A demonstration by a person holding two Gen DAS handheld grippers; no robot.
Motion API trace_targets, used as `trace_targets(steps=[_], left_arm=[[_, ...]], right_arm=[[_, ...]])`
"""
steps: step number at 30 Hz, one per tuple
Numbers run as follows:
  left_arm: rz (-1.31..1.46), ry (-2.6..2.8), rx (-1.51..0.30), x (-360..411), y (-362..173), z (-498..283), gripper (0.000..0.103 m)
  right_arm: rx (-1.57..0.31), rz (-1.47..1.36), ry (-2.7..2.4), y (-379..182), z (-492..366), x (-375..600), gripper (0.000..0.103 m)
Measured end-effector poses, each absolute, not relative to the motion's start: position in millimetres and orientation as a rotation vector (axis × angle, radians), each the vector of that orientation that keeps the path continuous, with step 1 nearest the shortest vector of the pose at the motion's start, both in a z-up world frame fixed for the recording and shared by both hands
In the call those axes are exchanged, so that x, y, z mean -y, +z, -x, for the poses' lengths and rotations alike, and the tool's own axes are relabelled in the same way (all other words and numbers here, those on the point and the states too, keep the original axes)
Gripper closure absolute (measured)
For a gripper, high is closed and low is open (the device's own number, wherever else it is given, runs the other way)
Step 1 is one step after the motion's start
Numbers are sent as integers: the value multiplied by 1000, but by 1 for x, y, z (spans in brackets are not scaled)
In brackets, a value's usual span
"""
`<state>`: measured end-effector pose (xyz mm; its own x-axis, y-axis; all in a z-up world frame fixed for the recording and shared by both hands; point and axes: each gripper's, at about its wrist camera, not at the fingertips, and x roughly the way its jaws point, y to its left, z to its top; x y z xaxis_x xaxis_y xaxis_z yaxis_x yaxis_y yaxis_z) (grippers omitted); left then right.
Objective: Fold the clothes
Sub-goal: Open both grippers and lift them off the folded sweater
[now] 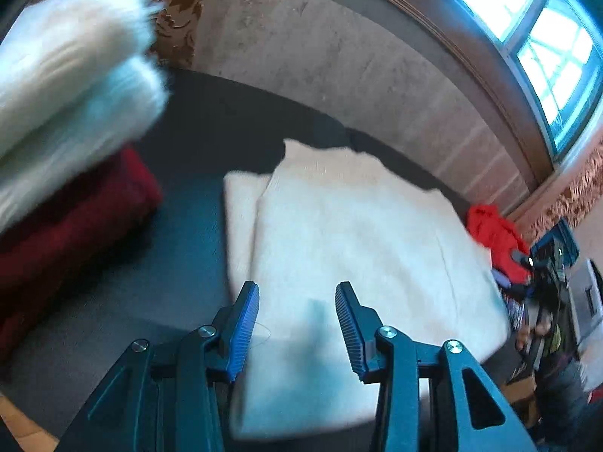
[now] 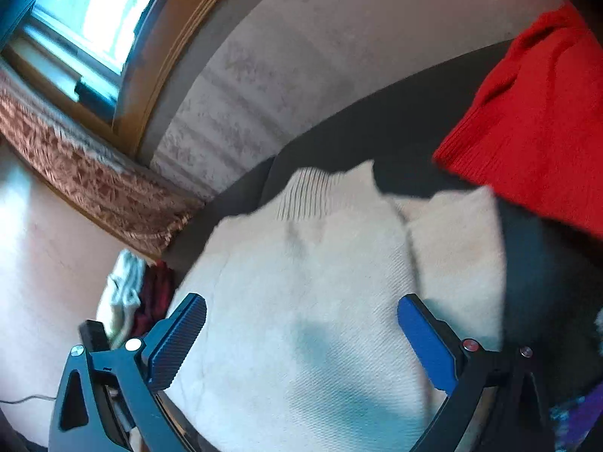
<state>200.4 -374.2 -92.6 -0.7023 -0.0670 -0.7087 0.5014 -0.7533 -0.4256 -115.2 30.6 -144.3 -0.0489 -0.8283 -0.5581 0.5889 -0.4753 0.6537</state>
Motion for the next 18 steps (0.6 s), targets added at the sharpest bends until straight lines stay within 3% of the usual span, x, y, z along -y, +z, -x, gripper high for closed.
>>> trace_targets(steps=[9,16,17,18], left_arm=[[-1001,-2537,-933,362,-101,-219,60],[-942,-2578,-999,370,-92,-224,62],[-933,-2585,-1008,371,-91,-225,64],[-925,-2593,-1017,372,-89,-226,76]], right_arm=[[502,-1094,-1727,-168,117,-52,0],[427,-990,-1773,-169,104,-46,0],[426,-987,-1774,-169,104,-46,0],[426,-984,-1774,-170,104,-45,0]])
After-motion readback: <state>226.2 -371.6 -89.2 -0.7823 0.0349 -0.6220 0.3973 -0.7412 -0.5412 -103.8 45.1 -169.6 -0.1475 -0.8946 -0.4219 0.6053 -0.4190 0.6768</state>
